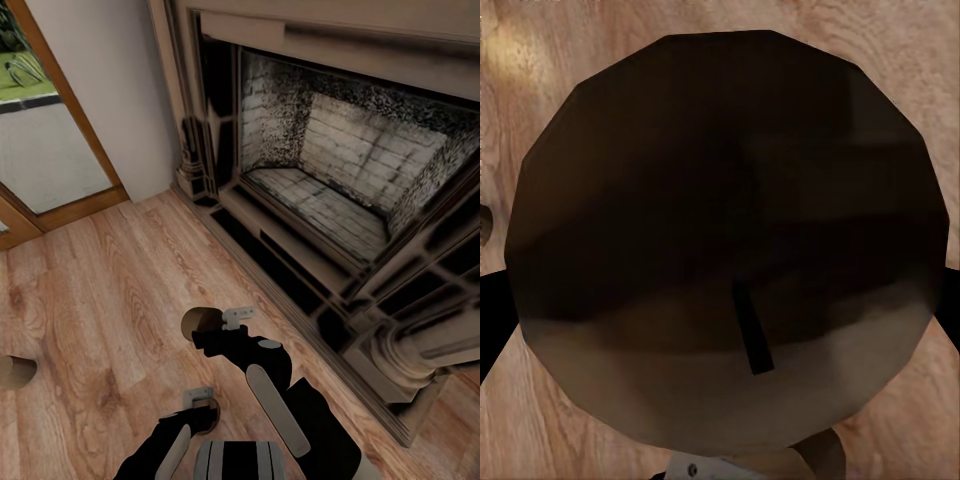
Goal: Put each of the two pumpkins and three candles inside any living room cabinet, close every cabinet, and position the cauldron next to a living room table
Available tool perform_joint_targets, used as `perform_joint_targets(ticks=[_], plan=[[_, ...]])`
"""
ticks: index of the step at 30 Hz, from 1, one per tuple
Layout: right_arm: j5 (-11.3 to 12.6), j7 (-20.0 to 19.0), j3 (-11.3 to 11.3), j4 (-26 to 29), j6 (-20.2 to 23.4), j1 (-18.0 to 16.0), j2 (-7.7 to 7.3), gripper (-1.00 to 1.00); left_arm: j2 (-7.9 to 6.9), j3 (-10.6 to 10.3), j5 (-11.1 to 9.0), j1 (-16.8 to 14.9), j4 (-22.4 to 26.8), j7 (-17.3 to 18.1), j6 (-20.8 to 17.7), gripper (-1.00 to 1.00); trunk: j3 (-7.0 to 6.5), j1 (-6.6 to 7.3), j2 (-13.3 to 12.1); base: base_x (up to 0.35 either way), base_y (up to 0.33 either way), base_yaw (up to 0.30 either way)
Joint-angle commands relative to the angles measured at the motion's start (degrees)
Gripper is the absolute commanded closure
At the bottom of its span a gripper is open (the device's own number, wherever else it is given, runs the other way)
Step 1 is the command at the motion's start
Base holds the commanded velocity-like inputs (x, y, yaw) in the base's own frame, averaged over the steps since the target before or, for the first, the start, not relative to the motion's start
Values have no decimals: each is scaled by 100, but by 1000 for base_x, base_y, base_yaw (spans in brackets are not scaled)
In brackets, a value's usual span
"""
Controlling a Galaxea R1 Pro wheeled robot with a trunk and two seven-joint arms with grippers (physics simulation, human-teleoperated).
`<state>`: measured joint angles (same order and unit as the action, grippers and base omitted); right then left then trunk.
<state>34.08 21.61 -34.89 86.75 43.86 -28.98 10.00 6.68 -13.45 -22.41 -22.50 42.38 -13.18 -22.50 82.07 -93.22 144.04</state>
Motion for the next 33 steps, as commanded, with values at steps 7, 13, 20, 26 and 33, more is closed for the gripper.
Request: perform_joint_targets(ticks=[7,13,20,26,33], plan=[[0,6,0,-24,-9,6,0,100,0,1,0,0,0,0,0,-100,0,0,0,0,0,0],[0,5,0,-26,-9,6,0,100,1,0,0,0,-1,0,0,-100,0,0,0,0,0,0],[2,1,0,-33,-8,6,0,100,0,0,-4,0,-1,1,0,-100,89,-10,5,0,0,0],[2,1,0,-35,-2,6,0,100,0,-1,-3,0,-1,3,0,-100,89,-10,5,0,0,0],[2,1,0,-35,-3,6,0,100,0,0,-8,0,-2,1,1,-100,89,-10,5,0,0,0]])
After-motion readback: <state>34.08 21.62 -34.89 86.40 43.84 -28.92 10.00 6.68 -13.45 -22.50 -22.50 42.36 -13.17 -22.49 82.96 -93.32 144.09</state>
